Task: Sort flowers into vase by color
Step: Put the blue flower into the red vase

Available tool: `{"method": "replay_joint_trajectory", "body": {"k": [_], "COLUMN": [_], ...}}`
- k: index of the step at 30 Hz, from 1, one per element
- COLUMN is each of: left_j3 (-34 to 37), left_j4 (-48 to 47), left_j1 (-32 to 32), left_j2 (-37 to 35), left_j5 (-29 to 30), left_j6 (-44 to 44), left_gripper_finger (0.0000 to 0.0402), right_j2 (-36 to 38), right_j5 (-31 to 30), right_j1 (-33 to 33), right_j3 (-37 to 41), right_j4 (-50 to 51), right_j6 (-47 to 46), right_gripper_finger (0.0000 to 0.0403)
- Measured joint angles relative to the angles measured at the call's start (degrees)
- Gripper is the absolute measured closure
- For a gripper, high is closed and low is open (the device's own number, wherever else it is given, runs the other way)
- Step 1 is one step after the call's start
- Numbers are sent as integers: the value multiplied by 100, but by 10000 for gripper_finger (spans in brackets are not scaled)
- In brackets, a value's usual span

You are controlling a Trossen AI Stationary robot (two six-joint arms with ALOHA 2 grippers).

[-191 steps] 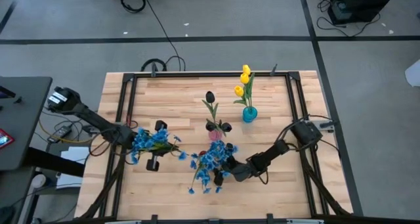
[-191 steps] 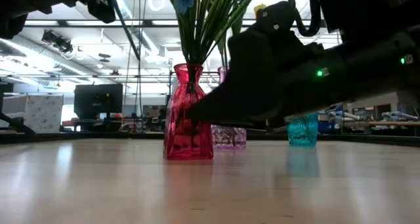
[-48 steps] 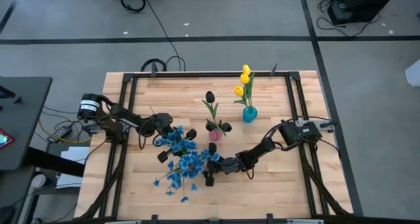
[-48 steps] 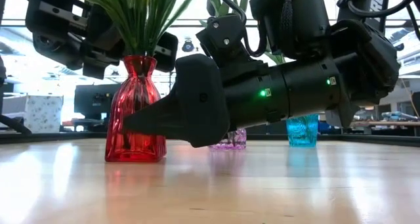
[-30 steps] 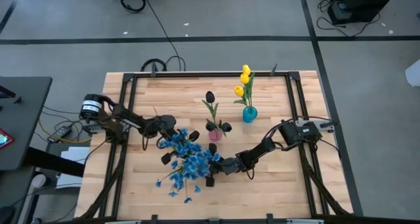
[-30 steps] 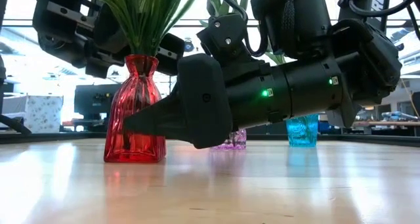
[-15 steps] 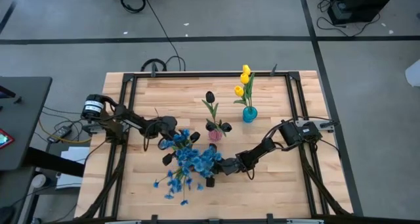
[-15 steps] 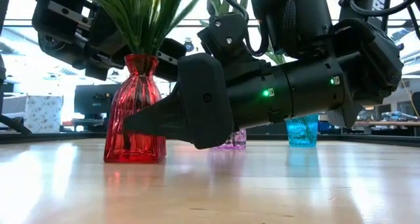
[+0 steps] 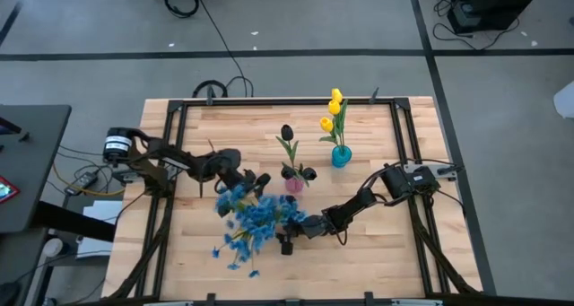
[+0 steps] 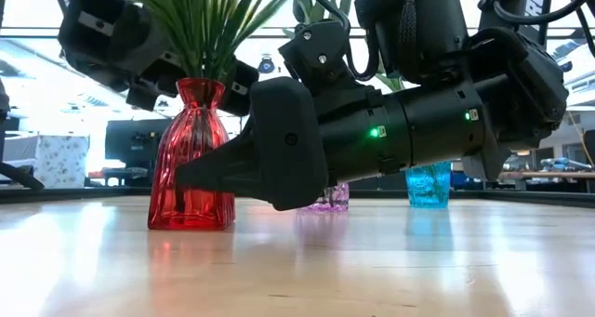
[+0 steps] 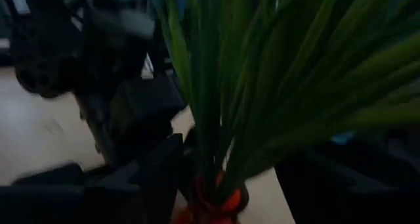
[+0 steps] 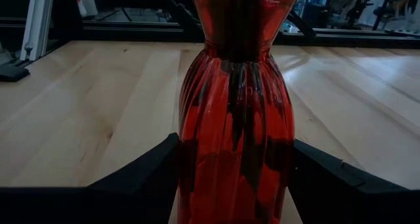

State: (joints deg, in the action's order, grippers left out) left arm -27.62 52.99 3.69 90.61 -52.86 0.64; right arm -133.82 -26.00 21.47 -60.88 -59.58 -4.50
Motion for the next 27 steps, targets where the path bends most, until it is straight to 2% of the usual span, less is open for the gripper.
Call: {"method": "replay_joint_trajectory", "body": {"k": [5,11,16,24,27], "left_j3": [0,0,-2,43,246], "left_j4": [-818,-1045,-1012,-1669,-1649], "left_j1": [156,478,702,1265,1273], "left_j2": [-161,-210,-312,-784,-1071], "left_j5": [-214,-737,-770,-851,-668], "left_j6": [-795,-965,-982,-1216,-1246], "left_gripper_finger": [161,160,160,161,161], "right_j2": [0,0,0,-2,60], "right_j5": [-2,-2,-2,-4,1], "right_j1": [0,0,0,4,4], "right_j3": [0,0,0,0,11], "right_j4": [5,5,8,2,76], "right_j6": [-1,3,7,30,-12], "right_gripper_finger": [144,144,144,144,144]}}
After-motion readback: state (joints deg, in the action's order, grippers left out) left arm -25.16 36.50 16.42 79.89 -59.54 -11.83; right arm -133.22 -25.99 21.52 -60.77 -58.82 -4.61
